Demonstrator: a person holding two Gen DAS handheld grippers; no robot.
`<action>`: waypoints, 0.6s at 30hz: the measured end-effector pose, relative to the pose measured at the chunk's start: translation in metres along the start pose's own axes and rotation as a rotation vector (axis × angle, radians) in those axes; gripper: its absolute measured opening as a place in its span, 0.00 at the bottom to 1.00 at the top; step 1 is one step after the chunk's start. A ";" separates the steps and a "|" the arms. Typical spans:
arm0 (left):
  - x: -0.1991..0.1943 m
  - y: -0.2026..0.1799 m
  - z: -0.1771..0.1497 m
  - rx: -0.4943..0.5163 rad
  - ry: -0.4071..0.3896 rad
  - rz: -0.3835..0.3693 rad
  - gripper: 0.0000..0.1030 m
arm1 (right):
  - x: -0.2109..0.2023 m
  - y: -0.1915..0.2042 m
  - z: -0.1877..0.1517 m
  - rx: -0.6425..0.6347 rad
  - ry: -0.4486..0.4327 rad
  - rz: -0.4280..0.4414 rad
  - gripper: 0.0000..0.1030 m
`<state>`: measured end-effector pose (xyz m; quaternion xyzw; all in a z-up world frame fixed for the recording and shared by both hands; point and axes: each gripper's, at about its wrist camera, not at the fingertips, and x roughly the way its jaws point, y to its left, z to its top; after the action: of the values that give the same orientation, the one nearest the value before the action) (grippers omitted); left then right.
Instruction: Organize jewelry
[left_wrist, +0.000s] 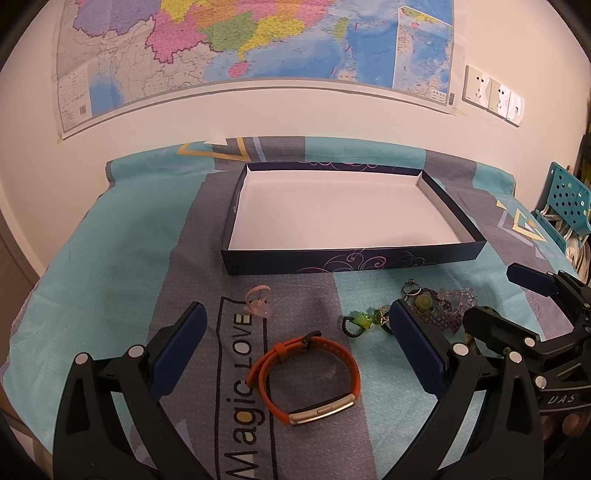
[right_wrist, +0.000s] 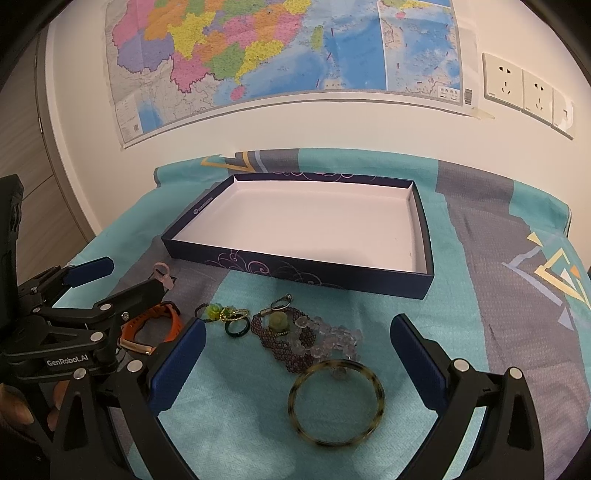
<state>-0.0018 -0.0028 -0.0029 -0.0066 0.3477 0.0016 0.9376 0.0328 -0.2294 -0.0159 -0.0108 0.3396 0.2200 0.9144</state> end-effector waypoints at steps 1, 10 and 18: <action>0.000 0.000 0.000 0.000 0.000 -0.001 0.95 | 0.000 0.000 0.000 0.000 0.000 0.000 0.94; 0.000 0.000 0.000 0.000 0.000 -0.001 0.95 | 0.001 0.001 -0.001 0.002 0.005 -0.001 0.94; 0.000 -0.002 0.000 0.001 -0.001 -0.001 0.95 | 0.001 0.001 0.000 0.002 0.005 -0.001 0.94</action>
<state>-0.0020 -0.0044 -0.0033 -0.0063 0.3475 0.0009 0.9377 0.0325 -0.2281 -0.0164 -0.0108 0.3421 0.2191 0.9137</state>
